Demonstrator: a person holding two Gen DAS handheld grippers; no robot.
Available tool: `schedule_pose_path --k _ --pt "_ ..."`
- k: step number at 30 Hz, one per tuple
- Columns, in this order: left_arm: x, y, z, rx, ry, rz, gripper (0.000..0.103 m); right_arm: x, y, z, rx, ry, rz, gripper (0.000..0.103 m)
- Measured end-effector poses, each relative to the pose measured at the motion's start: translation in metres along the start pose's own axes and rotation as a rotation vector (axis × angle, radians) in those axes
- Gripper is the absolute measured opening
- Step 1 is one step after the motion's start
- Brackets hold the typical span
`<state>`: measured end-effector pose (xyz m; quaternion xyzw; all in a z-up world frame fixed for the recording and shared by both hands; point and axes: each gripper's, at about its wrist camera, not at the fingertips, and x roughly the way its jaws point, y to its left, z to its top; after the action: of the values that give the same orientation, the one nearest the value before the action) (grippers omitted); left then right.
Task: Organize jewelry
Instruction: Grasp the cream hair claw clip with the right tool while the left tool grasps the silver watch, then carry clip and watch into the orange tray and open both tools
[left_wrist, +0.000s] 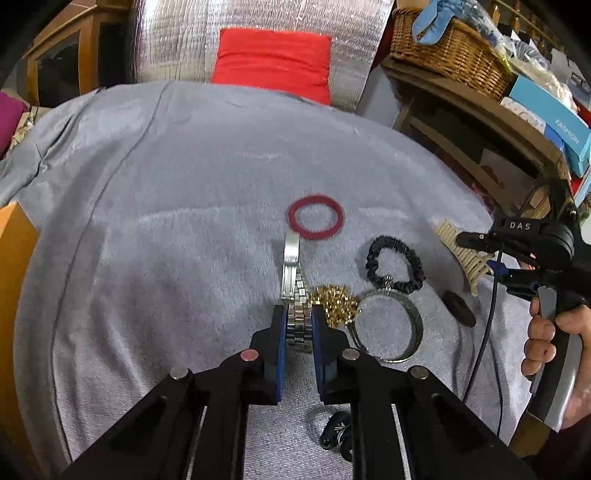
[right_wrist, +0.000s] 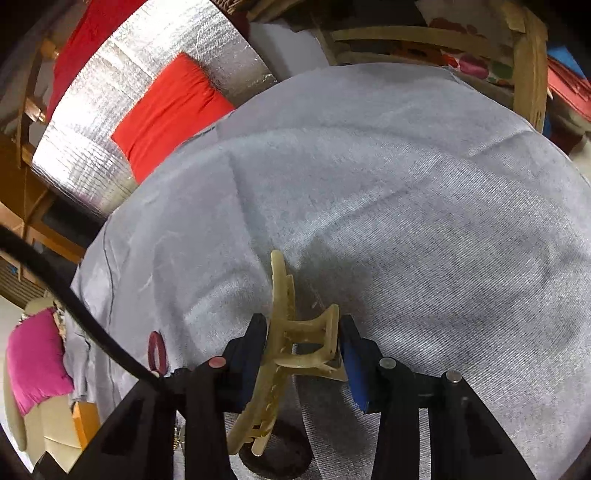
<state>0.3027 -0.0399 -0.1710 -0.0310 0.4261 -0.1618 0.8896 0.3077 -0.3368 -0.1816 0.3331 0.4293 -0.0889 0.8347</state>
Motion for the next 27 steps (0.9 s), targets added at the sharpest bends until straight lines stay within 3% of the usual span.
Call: schedule_pose_path --k 4,10,14,20,27 --pt "-0.006 0.010 0.003 -0.023 -0.030 -0.014 0.014 -0.014 -0.001 0.003 0.002 -0.032 0.047 0.043" --pt "-0.027 0.020 0.007 -0.051 -0.084 -0.046 0.014 -0.033 0.007 0.001 0.008 -0.029 0.220 0.043" --pt "-0.054 0.019 0.006 -0.047 -0.141 -0.073 0.014 -0.040 0.030 -0.005 -0.016 0.009 0.361 0.043" --pt "-0.102 0.026 0.009 -0.074 -0.202 -0.110 0.014 -0.048 0.075 -0.023 -0.097 0.018 0.477 0.043" --pt "-0.177 0.039 0.013 -0.035 -0.273 -0.056 0.014 -0.056 0.128 -0.052 -0.203 0.015 0.563 0.043"
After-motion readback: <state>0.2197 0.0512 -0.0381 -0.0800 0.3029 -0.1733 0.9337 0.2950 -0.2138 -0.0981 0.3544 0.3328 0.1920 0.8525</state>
